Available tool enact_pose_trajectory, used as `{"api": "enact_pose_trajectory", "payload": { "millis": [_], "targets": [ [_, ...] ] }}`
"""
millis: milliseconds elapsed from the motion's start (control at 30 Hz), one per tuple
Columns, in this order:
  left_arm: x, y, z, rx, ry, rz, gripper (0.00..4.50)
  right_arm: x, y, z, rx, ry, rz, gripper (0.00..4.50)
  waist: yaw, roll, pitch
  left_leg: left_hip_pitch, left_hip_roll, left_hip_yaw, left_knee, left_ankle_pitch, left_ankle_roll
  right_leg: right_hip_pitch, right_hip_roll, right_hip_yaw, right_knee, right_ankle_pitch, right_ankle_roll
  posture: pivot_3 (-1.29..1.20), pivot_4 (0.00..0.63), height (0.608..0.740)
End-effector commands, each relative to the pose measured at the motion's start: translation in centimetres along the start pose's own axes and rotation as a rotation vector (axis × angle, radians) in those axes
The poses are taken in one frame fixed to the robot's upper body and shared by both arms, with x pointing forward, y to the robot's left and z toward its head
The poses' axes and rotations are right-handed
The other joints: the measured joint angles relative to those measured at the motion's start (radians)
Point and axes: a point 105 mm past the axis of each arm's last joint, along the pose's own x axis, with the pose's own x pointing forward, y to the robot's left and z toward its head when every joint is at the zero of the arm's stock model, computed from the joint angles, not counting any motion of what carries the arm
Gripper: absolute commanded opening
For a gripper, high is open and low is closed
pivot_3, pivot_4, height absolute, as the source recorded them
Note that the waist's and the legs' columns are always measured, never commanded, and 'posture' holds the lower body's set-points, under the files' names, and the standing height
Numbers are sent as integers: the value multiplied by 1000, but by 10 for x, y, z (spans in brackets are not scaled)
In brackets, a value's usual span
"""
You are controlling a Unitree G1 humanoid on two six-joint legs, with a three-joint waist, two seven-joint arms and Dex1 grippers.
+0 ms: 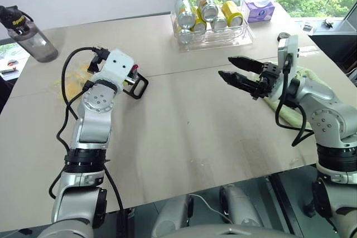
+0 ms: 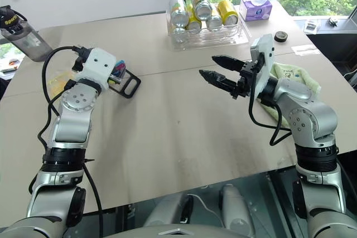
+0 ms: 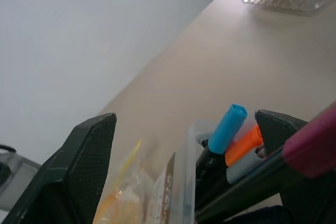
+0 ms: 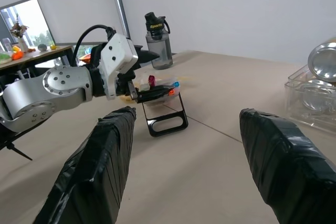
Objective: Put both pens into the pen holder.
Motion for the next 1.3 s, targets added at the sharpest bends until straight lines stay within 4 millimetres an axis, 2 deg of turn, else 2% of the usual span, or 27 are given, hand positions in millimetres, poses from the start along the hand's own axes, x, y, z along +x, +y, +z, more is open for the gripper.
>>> {"api": "enact_pose_trajectory", "payload": {
  "millis": [33,167,300,467,733,900,1000,1067,1167,1300],
  "targets": [
    [-1,12,-1,-48,7,36,4451,0,4,9,-38,-32,18,3365,-1,0,0,0,0,0,0,0,0,0,0,0,0,0,0,0,150,739],
    [1,3,3,-129,-18,-1,4451,0,4,10,-40,-33,18,3365,0,0,0,0,0,0,0,0,0,0,0,0,1,0,0,0,150,739],
    [1,7,13,-228,-63,20,4451,0,4,10,-42,-33,14,3365,0,0,0,0,0,0,1,0,0,0,0,0,0,0,0,0,150,739],
    [0,7,30,-206,-154,18,4451,0,4,9,-43,-34,13,3365,0,0,0,0,0,0,1,0,0,0,0,0,1,0,0,0,150,739],
    [-1,-15,30,-104,-161,-83,4451,0,3,10,-47,-35,11,3365,-1,0,0,0,0,0,1,0,0,0,0,0,0,0,0,0,150,739],
    [-2,-12,28,-115,-161,-66,4451,0,2,10,-49,-33,9,3365,0,0,0,0,0,0,1,0,0,0,0,0,1,0,0,0,150,739],
    [-5,-10,34,-154,-202,-71,4451,-1,2,9,-47,-31,10,3365,0,0,0,0,0,0,1,0,0,0,0,0,0,0,0,0,150,739],
    [-13,-14,43,-212,-264,-130,4451,-2,3,6,-44,-19,13,3365,-1,0,0,0,0,0,1,0,0,0,0,0,0,0,0,0,150,739],
    [-44,-27,59,-374,-385,-306,4451,-11,3,-11,-51,56,15,3365,0,0,0,0,0,0,0,0,0,0,0,0,0,0,0,0,150,739],
    [-83,-49,49,-526,-350,-485,4451,-21,3,-36,-90,158,15,3365,-4,0,0,0,0,1,0,0,0,0,0,1,-2,0,0,0,150,739]
  ]
}}
